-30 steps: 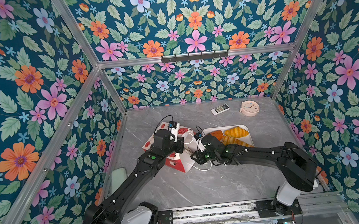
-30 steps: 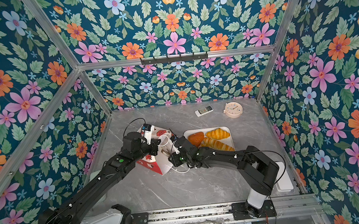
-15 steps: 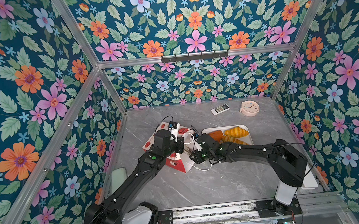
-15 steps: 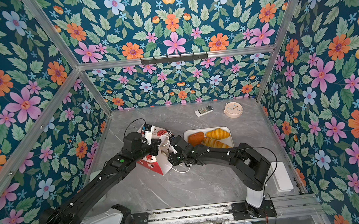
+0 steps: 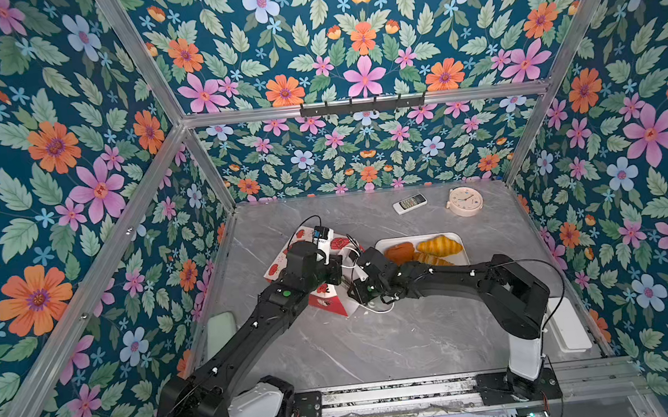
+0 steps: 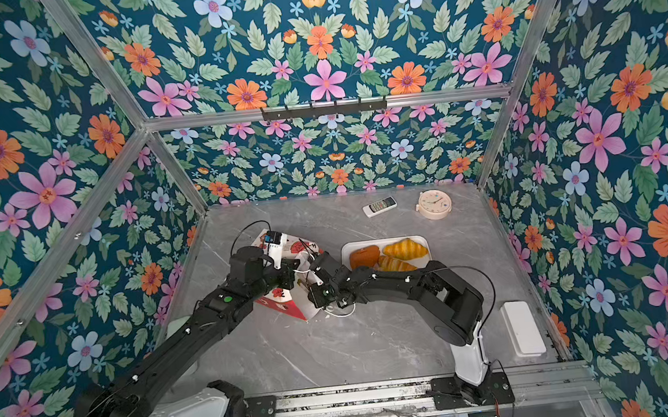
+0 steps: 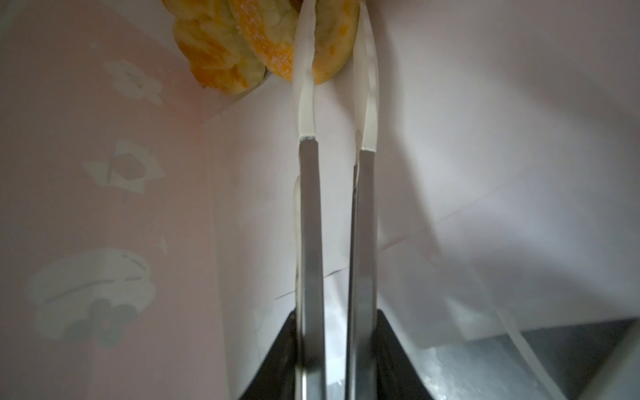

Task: Take the fake bread out of the paper bag
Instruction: 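Pinch the last ring bread in the bag with tongs while left gripper tilts bag, then lift the ring bread out of the bag with the tongs toward the tray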

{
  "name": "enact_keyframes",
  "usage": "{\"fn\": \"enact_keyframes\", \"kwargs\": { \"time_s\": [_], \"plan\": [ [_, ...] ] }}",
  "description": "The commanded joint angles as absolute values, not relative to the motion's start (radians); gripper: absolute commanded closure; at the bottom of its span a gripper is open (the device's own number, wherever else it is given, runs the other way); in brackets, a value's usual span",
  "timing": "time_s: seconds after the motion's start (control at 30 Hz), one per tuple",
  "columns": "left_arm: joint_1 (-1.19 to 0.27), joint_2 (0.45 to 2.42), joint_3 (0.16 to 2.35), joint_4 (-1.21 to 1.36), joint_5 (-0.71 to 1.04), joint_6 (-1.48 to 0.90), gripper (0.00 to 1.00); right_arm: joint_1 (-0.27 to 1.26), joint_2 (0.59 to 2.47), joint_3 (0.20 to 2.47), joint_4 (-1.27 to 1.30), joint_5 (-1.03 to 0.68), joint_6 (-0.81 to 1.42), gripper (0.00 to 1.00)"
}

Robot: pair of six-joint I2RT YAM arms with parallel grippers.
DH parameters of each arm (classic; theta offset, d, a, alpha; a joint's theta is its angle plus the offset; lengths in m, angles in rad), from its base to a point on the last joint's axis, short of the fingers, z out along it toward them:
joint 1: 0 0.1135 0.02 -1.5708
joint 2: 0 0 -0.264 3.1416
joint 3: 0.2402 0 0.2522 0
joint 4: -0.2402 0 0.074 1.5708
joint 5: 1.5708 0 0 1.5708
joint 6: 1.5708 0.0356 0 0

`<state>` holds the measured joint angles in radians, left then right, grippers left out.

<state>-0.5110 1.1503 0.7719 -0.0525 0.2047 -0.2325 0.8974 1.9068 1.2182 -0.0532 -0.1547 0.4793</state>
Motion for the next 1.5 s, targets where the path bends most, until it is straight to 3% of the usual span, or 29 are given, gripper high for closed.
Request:
{"fn": "enact_keyframes", "kwargs": {
  "time_s": [0.0, 0.53, 1.07, 1.47],
  "plan": [
    [-0.512, 1.143, 0.769, -0.007, 0.212, -0.239, 1.00, 0.898, 1.906, 1.223, -0.019, -0.159, 0.498, 0.72],
    [-0.512, 1.142, 0.751, 0.024, 0.104, -0.258, 1.00, 0.898, 1.724, 1.126, -0.195, -0.101, 0.470, 0.77],
    [-0.511, 1.182, 0.744, 0.083, -0.050, -0.286, 1.00, 0.898, 1.396, 1.073, -0.594, -0.069, 0.426, 0.77],
    [-0.492, 1.192, 0.711, 0.124, -0.077, -0.307, 1.00, 0.883, 1.157, 1.064, -0.889, 0.094, 0.446, 0.76]
  ]
}}
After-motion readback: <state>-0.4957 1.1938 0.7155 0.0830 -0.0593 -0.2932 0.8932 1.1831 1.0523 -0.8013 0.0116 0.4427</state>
